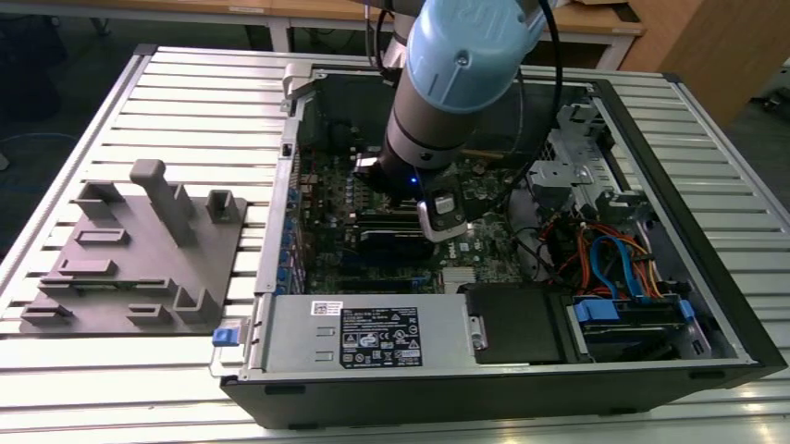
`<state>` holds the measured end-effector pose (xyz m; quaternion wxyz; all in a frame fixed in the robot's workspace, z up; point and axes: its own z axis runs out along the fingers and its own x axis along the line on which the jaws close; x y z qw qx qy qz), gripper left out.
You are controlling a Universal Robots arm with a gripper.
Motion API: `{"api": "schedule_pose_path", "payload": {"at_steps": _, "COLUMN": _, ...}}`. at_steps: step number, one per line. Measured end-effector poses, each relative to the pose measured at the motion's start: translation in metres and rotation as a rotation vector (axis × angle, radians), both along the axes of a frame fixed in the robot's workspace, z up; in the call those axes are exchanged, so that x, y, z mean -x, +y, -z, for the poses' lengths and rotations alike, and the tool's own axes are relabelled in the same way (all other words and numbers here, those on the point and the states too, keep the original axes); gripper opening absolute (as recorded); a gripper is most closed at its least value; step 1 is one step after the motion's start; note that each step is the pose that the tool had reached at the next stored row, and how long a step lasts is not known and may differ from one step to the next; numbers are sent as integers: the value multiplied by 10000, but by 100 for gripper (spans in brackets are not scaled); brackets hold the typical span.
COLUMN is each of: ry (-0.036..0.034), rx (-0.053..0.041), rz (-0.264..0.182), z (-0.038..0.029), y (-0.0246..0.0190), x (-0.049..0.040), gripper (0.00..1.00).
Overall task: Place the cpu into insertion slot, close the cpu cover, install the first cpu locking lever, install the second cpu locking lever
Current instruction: 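Install the second cpu locking lever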
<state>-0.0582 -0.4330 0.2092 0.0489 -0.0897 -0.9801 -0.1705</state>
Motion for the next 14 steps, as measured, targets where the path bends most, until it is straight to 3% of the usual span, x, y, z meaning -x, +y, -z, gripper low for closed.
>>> {"api": "schedule_pose_path", "payload": {"at_steps": 11, "ry": 0, "rx": -20, "rz": 0, "z": 2, "y": -9, "x": 0, "gripper": 10}}
{"api": "schedule_pose_path", "payload": {"at_steps": 12, "ry": 1, "rx": -54, "rz": -1, "z": 3, "y": -11, "x": 0, "gripper": 10}}
{"api": "schedule_pose_path", "payload": {"at_steps": 14, "ry": -1, "rx": -284, "rz": -1, "z": 10, "y": -14, "x": -1, "gripper": 10}}
